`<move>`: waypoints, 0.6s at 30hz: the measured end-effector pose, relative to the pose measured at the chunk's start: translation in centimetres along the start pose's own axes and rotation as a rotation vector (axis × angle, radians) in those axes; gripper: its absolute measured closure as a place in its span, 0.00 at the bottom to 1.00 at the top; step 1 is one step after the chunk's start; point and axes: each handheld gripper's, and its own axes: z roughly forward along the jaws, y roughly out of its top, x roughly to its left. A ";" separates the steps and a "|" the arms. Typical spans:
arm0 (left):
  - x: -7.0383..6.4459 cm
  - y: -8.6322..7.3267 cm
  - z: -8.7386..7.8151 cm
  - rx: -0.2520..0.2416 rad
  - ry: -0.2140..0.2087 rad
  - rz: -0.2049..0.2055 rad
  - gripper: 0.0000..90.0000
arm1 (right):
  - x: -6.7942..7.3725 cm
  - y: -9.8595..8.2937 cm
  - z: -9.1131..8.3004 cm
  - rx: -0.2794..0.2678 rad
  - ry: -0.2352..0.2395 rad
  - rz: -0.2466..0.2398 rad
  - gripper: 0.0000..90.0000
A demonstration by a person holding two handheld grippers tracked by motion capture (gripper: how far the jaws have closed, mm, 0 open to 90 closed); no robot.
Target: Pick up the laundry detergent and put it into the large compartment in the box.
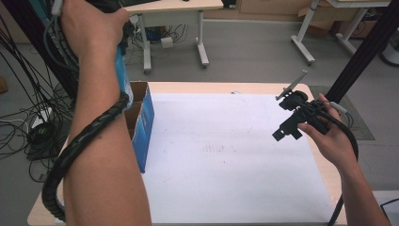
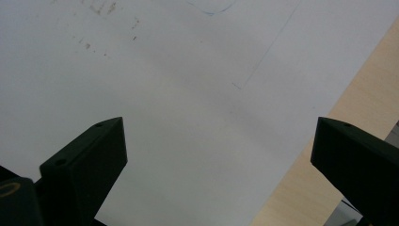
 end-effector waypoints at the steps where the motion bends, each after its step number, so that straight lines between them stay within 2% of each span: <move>1: 0.3 -0.1 0.2 0.003 -0.002 -0.002 0.42 | 0.0 0.0 0.0 -0.001 0.001 0.001 0.05; 7: 1.7 -0.7 1.1 0.008 -0.009 -0.026 0.42 | 0.2 -0.1 -0.1 0.001 -0.003 0.002 0.05; 12: 2.3 -1.0 2.3 0.019 0.002 -0.018 0.42 | 0.6 0.0 0.0 0.002 -0.010 -0.004 0.05; 18: 3.1 -1.3 3.8 0.027 -0.025 -0.023 0.42 | 1.0 0.1 0.0 0.005 -0.014 -0.013 0.05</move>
